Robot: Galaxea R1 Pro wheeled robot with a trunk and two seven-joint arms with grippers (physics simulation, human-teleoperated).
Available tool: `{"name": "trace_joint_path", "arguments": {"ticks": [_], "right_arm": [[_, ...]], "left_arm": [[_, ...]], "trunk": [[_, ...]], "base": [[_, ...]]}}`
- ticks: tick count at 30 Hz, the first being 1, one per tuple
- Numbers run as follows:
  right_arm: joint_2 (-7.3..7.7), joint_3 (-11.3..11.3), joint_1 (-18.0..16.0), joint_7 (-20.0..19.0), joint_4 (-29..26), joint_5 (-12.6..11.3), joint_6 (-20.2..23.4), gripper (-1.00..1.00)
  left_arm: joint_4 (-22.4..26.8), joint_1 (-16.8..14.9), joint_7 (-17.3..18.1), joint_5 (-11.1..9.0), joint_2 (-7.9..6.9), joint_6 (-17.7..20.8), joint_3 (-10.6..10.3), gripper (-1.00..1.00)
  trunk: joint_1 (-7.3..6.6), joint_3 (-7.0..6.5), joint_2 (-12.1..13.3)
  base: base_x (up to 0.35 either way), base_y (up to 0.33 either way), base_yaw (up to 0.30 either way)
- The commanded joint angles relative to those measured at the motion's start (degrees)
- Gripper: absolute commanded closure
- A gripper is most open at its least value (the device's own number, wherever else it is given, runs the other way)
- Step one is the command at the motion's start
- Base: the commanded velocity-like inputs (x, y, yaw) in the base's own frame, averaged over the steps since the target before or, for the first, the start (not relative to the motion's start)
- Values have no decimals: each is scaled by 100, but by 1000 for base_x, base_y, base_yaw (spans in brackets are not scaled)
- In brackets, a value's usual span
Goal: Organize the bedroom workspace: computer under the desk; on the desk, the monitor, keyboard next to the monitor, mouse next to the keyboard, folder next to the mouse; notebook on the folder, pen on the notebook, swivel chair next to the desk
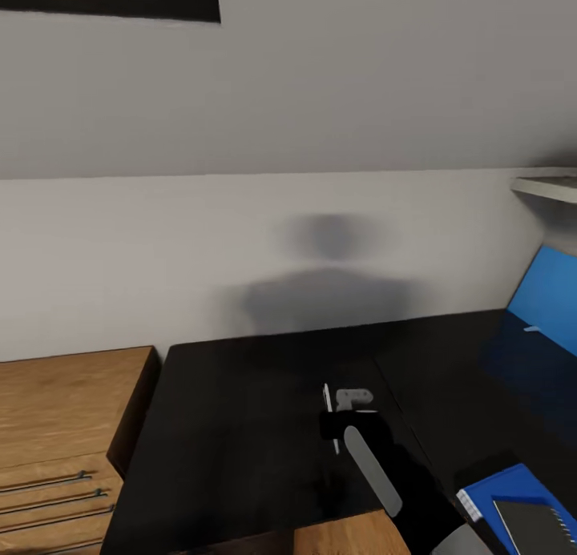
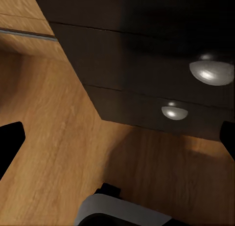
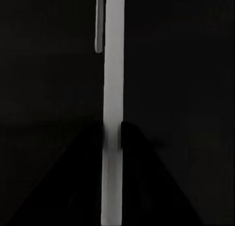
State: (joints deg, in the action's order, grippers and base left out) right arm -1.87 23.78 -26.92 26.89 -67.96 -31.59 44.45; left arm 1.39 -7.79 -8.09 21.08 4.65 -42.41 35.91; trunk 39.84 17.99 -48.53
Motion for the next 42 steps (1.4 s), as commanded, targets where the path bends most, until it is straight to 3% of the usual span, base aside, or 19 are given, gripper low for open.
{"name": "trace_joint_path", "arguments": {"ticks": [1,14,24,42], "right_arm": [[1,-24,-7,53,-5,-72,21,100],[37,-229,-4,53,-150,-60,126,100],[121,-514,-3,45,-187,-58,104,100],[281,-567,0,16,-186,-53,73,100]], "left_arm": [[1,-2,-53,62,1,-11,13,-100],[1,-2,-53,63,1,3,13,-100],[1,-2,-53,69,1,5,13,-100],[1,-1,-53,69,1,5,13,-100]], "trunk": [[0,7,-6],[0,7,-6],[0,7,-6],[0,7,-6]], "base": [[-145,-125,-258],[-211,-185,-259],[-106,-85,-227],[-52,-95,-25]]}}
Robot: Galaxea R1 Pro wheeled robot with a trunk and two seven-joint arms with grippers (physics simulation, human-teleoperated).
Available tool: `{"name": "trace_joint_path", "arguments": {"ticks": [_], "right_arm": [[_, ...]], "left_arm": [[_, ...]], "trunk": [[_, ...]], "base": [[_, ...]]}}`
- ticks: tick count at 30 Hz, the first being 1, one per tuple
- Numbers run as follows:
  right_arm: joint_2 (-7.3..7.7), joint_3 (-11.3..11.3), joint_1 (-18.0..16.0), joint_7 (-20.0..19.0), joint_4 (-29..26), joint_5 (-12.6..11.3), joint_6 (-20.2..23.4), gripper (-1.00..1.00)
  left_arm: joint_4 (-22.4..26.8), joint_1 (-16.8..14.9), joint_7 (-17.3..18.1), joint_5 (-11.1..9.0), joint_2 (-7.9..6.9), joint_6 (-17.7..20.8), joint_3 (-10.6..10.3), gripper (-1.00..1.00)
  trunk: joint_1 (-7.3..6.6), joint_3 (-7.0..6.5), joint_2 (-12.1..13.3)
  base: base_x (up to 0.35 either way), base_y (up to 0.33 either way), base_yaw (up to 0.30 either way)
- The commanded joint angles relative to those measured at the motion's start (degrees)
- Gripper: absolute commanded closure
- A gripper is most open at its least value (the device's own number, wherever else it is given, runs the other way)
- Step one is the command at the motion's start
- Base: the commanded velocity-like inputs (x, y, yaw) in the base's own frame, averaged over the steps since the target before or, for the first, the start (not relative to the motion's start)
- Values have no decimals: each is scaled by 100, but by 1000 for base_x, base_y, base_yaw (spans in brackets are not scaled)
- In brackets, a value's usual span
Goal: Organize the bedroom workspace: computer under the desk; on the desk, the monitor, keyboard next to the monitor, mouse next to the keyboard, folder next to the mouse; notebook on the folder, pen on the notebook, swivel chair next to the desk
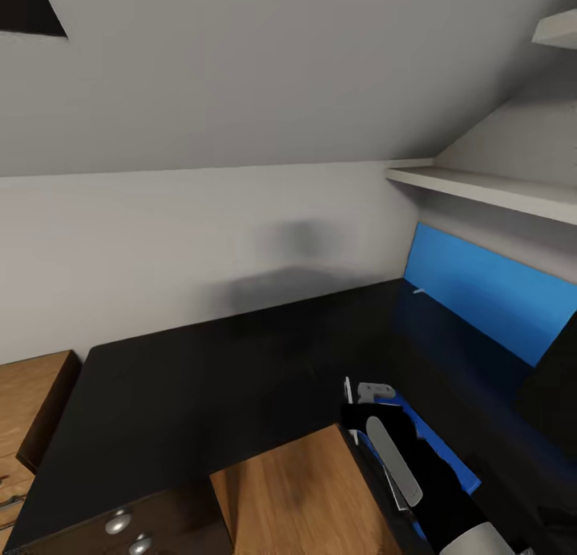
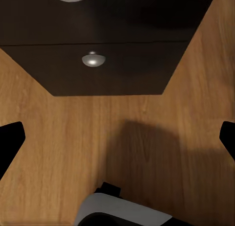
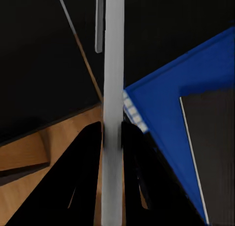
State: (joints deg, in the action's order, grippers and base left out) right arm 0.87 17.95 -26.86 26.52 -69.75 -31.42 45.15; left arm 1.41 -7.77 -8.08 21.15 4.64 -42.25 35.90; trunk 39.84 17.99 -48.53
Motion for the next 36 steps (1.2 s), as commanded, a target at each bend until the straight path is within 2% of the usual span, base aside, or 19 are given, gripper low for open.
{"name": "trace_joint_path", "arguments": {"ticks": [1,20,26,36], "right_arm": [[20,16,-5,50,-5,-71,3,100],[102,8,-6,46,3,-28,2,100],[312,14,-7,36,18,-28,2,100],[400,16,-11,30,40,-23,2,100]], "left_arm": [[0,-2,-53,62,2,-12,13,-100],[0,-3,-53,64,2,-10,13,-100],[0,-3,-53,64,2,-4,13,-100],[0,-1,-53,64,2,-7,13,-100]], "trunk": [[0,7,-6],[0,7,-6],[0,7,-6],[0,7,-6]], "base": [[-36,-54,-1],[-99,-100,0],[-108,-170,0],[-25,-35,0]]}}
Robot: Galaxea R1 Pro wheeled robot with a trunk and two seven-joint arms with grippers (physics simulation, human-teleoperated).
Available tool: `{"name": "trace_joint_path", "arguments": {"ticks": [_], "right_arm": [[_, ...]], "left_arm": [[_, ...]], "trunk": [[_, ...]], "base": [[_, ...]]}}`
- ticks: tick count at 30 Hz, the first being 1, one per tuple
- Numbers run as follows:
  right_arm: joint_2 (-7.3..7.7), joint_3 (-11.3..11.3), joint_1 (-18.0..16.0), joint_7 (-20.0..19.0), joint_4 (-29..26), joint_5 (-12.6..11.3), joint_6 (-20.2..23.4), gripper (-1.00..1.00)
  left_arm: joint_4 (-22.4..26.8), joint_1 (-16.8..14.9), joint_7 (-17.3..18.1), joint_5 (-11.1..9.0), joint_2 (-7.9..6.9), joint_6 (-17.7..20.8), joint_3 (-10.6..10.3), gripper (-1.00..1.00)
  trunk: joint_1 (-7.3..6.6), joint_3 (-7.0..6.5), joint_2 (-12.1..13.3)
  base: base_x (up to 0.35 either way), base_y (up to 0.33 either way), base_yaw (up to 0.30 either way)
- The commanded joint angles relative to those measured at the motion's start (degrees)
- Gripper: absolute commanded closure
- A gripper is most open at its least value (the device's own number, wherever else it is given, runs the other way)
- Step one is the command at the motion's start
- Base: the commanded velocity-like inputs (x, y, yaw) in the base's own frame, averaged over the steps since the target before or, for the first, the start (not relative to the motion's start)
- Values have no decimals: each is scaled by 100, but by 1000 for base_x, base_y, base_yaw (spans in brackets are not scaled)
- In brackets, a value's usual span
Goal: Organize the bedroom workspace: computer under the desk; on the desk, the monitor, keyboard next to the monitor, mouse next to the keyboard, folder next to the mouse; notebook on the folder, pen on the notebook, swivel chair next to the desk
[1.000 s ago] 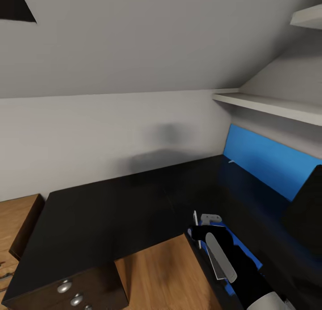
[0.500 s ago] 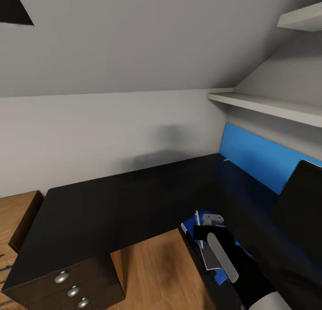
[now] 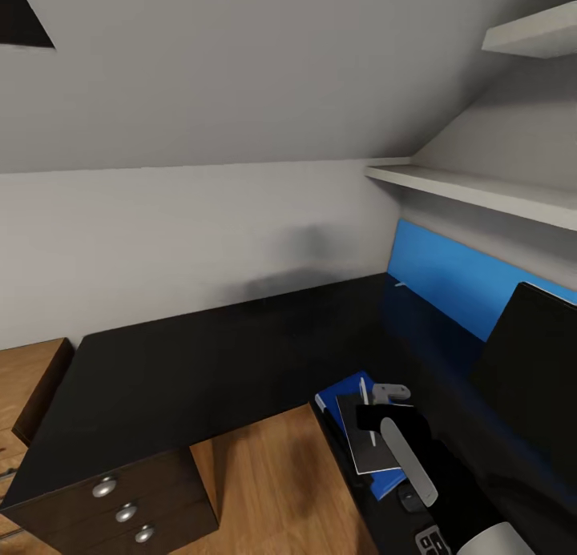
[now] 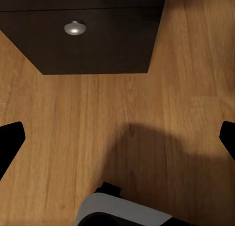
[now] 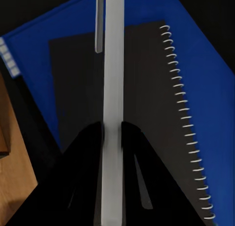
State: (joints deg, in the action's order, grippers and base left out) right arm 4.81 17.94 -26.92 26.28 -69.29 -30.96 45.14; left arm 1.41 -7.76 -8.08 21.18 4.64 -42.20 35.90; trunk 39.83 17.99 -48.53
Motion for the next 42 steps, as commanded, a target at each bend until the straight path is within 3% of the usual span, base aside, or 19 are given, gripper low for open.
{"name": "trace_joint_path", "arguments": {"ticks": [1,42], "right_arm": [[9,17,-6,53,-4,-68,4,100],[5,17,-6,53,577,-31,-443,100]], "left_arm": [[0,-4,-53,62,2,-12,13,-100],[0,-2,-55,53,-7,-16,13,-100]], "trunk": [[1,7,-6],[1,7,-6]], "base": [[-4,-6,0],[0,0,0]]}}
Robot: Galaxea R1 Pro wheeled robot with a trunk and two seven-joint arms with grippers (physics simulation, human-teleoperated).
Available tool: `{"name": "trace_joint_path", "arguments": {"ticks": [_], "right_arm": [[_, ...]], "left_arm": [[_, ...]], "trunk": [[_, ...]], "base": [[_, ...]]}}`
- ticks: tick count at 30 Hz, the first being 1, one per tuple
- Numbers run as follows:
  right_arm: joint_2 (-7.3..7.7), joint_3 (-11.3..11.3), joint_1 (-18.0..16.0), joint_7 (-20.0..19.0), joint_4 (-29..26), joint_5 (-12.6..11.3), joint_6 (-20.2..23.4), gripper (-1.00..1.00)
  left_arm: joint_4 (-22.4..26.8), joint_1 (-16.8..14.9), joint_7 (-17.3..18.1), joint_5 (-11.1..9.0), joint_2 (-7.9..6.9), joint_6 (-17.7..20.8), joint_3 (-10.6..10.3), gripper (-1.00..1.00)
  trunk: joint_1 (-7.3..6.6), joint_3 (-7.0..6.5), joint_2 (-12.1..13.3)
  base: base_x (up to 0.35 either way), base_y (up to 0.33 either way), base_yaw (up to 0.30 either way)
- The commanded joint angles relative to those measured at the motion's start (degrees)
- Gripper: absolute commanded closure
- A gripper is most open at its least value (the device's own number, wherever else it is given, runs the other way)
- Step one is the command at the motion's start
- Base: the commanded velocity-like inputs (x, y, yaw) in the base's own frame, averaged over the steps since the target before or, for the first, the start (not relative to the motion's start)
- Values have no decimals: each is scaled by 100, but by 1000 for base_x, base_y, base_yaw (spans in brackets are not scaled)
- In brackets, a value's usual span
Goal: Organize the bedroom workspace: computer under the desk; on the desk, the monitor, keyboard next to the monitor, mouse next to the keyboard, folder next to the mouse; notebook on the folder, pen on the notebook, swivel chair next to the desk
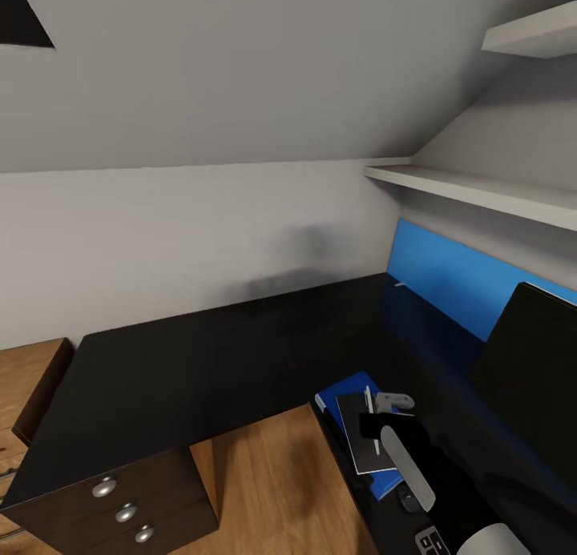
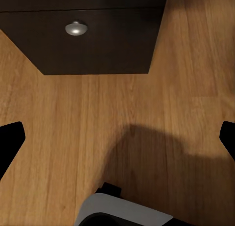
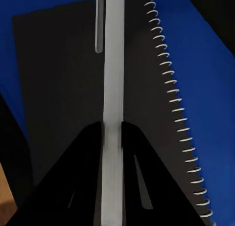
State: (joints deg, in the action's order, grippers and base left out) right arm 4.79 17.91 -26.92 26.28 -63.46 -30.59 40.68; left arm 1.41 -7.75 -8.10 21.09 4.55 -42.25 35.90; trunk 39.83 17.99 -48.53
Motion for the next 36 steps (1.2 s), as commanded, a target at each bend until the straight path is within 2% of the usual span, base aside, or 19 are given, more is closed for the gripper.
{"name": "trace_joint_path", "arguments": {"ticks": [1,10,18,19,36], "right_arm": [[6,19,-6,53,-3,-65,3,100],[-1,20,-6,53,16,77,1,100],[-4,20,-6,53,18,108,1,100],[-4,20,-6,53,16,110,1,-100],[-11,20,-6,59,4,114,1,-100]], "left_arm": [[0,-4,-54,62,2,-12,13,-100],[0,-7,-57,62,2,-12,13,-100],[0,-4,-59,62,2,-19,14,-100],[0,-5,-58,62,2,-19,14,-100],[0,-6,-60,62,2,-18,13,-100]], "trunk": [[1,7,-6],[1,7,-6],[1,7,-6],[1,7,-6],[1,7,-6]], "base": [[0,0,0],[0,0,0],[0,0,0],[0,0,0],[0,0,0]]}}
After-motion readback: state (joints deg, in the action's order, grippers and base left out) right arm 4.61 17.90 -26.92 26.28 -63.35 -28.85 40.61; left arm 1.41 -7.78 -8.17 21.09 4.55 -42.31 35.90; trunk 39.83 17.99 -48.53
